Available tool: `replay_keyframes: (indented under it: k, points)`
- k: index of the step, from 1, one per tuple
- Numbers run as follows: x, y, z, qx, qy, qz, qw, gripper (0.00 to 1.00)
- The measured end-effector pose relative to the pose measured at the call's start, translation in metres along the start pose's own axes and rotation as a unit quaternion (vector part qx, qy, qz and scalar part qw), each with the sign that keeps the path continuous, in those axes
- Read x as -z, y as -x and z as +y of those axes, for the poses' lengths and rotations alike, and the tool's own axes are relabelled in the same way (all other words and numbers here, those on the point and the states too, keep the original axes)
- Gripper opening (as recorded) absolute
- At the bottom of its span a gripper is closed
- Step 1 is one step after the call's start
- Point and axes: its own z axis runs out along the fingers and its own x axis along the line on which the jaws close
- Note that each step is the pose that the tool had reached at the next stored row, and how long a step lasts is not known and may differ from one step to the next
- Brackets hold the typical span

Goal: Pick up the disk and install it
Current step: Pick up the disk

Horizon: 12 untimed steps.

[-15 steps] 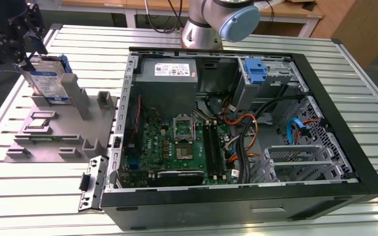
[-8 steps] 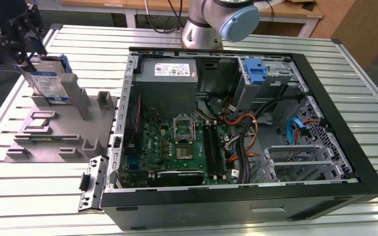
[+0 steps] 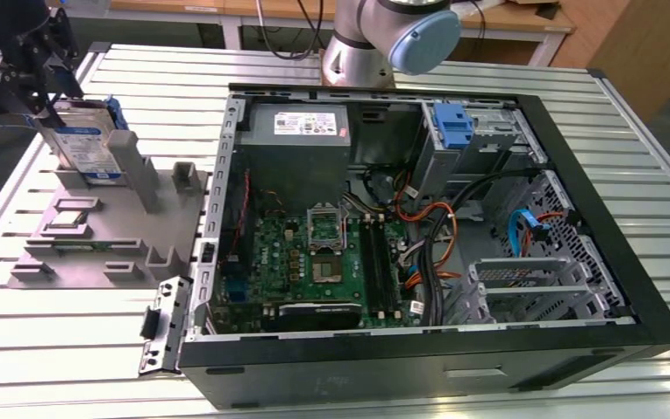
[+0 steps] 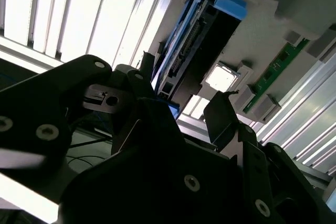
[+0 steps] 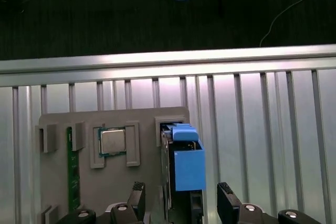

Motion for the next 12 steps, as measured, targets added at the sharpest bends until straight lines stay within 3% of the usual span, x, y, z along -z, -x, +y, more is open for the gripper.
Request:
replay_keyframes:
  k: [5, 12]
  points:
    - [-0.0008, -0.0001, 0.0000, 0.025, 0.0012, 0.0010, 0.9997, 0.65]
    - [-0.0027, 0.0012, -0.0005, 0.035, 0.0017, 0.0013, 0.9994, 0.65]
